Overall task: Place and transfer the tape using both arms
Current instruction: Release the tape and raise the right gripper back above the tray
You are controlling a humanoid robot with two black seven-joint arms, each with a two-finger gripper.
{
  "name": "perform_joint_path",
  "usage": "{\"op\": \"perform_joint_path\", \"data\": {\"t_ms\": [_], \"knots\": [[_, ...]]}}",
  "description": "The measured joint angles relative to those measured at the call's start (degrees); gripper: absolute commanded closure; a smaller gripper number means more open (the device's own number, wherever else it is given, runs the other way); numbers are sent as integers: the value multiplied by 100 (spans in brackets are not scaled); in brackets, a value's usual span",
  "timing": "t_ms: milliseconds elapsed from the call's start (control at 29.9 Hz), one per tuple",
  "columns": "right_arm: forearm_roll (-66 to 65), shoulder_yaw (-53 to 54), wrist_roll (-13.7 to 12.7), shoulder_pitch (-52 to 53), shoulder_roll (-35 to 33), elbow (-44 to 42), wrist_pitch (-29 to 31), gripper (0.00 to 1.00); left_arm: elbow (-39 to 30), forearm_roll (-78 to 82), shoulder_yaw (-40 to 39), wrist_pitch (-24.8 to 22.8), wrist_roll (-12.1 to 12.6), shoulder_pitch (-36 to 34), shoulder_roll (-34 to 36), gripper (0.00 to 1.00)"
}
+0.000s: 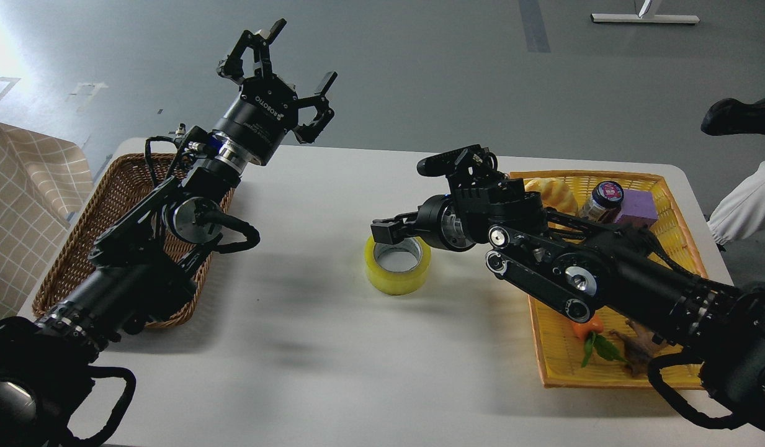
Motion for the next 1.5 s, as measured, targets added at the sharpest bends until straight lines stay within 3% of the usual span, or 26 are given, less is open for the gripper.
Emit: {"op": "perform_joint_path", "data": {"t_ms": [334, 568, 768, 1103, 1337, 1504], "knots": [[202, 595, 0, -189, -1703, 1697, 0, 0, 0, 1, 10, 0, 3, -20, 17, 2], [1252, 2019, 51, -727, -2450, 2298, 0, 0, 0, 9, 18, 0, 10, -28, 50, 2], [2526, 3291, 78, -1429, -2618, 2315, 0, 0, 10, 9, 5, 0, 10, -70, 76, 2], [4850, 4443, 324, -2095, -2707, 2063, 0, 0, 18, 7, -24, 0, 14, -73, 145, 2], [7120, 5295, 334, -2234, -2286, 909, -1, 0, 18, 7, -38, 0, 13, -74, 164, 2], [7553, 6447, 335, -2177, -1521, 69, -2, 0, 15, 7, -50, 0, 4, -74, 157, 2]]}}
